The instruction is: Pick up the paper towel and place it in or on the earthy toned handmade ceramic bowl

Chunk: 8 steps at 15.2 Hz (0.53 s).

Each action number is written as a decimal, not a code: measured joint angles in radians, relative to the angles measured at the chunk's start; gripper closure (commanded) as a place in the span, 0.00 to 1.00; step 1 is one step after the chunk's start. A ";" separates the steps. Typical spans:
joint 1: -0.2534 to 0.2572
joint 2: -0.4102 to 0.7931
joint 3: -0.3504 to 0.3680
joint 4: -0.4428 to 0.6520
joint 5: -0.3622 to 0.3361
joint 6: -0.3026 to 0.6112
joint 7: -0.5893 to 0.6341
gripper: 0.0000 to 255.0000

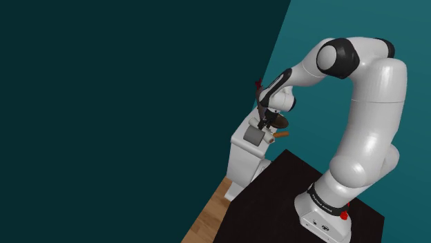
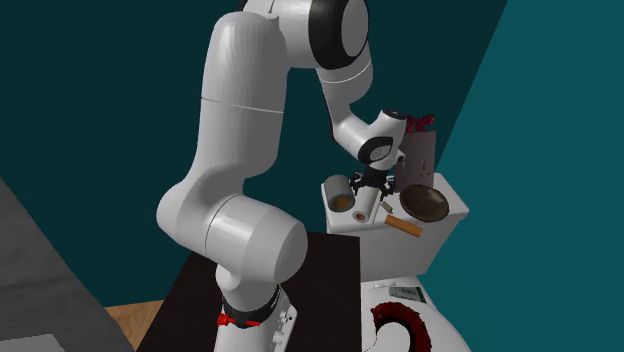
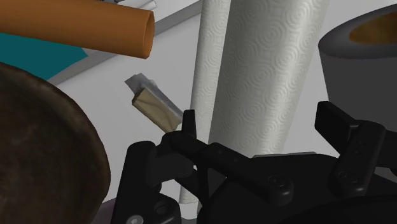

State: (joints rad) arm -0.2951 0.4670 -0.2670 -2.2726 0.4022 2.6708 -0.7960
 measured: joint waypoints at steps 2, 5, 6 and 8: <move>-0.002 0.005 0.002 0.002 0.003 0.003 -0.002 0.00; -0.001 0.005 0.003 0.001 0.004 0.004 -0.002 0.00; -0.001 0.005 0.003 0.002 0.003 0.004 -0.002 1.00; -0.001 0.005 0.004 0.002 0.003 0.002 -0.001 1.00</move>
State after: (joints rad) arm -0.2957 0.4721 -0.2635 -2.2703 0.4056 2.6724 -0.7973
